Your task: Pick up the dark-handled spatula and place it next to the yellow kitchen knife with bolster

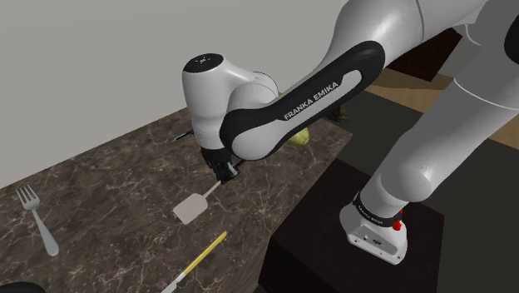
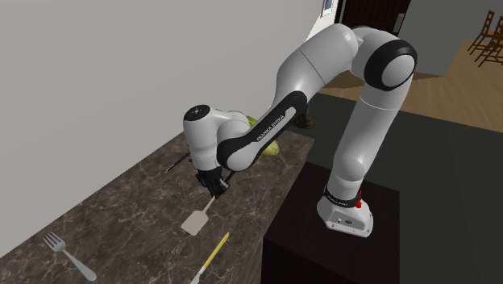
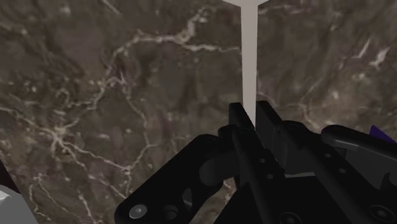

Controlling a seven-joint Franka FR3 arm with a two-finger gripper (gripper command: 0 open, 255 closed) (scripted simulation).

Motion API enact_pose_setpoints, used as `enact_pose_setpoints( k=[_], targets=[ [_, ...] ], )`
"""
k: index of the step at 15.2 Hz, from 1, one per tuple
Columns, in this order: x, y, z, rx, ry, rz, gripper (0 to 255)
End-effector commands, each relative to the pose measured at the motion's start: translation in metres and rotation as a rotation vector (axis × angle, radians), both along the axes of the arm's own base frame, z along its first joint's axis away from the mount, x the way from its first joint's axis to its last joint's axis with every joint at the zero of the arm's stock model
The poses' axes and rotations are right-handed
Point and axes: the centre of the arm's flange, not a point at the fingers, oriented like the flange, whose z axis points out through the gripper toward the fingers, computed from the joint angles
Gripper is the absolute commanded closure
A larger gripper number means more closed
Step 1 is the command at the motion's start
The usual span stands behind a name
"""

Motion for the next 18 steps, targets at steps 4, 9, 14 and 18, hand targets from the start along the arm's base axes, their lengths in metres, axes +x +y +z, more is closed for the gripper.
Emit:
enact_pose_setpoints(
  k=[4,9,14,18],
  targets=[
    [0.0,0.0,0.0,0.0,0.0,0.0,0],
    [0.0,0.002,0.026,0.0,0.0,0.0,0],
    [0.0,0.003,0.05,0.0,0.0,0.0,0],
    [0.0,0.003,0.05,0.0,0.0,0.0,0]
  ],
)
